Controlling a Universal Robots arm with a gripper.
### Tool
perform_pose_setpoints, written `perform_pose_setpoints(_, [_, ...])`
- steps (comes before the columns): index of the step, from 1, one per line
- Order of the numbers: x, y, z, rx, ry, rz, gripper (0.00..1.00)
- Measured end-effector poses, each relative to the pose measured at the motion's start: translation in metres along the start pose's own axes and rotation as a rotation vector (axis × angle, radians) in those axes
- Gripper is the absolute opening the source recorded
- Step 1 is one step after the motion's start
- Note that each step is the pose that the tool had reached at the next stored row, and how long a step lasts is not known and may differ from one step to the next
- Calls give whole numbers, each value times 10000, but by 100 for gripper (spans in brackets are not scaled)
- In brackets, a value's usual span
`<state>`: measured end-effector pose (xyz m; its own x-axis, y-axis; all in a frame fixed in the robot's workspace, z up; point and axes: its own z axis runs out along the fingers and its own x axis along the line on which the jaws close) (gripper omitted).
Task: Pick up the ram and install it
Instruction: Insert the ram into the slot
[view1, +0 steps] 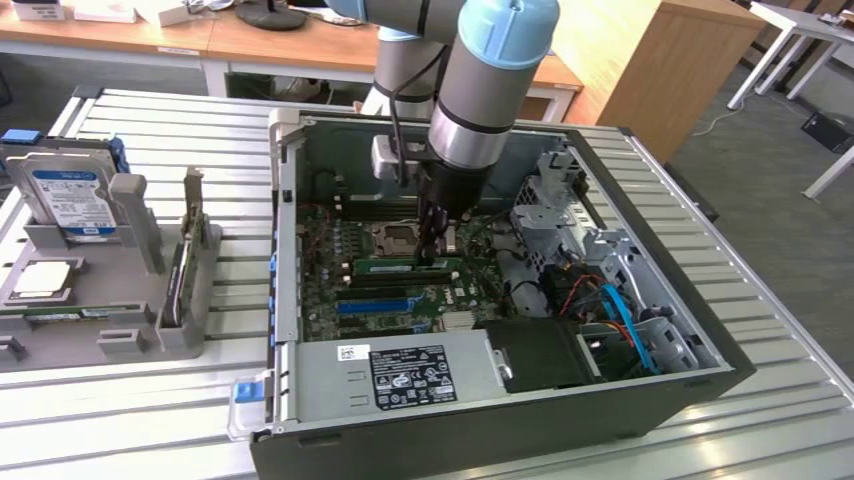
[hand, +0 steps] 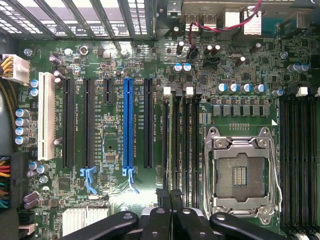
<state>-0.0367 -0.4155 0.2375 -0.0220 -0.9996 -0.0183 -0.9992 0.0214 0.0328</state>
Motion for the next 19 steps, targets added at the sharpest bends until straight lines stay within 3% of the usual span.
perform_pose_setpoints(19, [9,-1,23,-3,-4,-26,12])
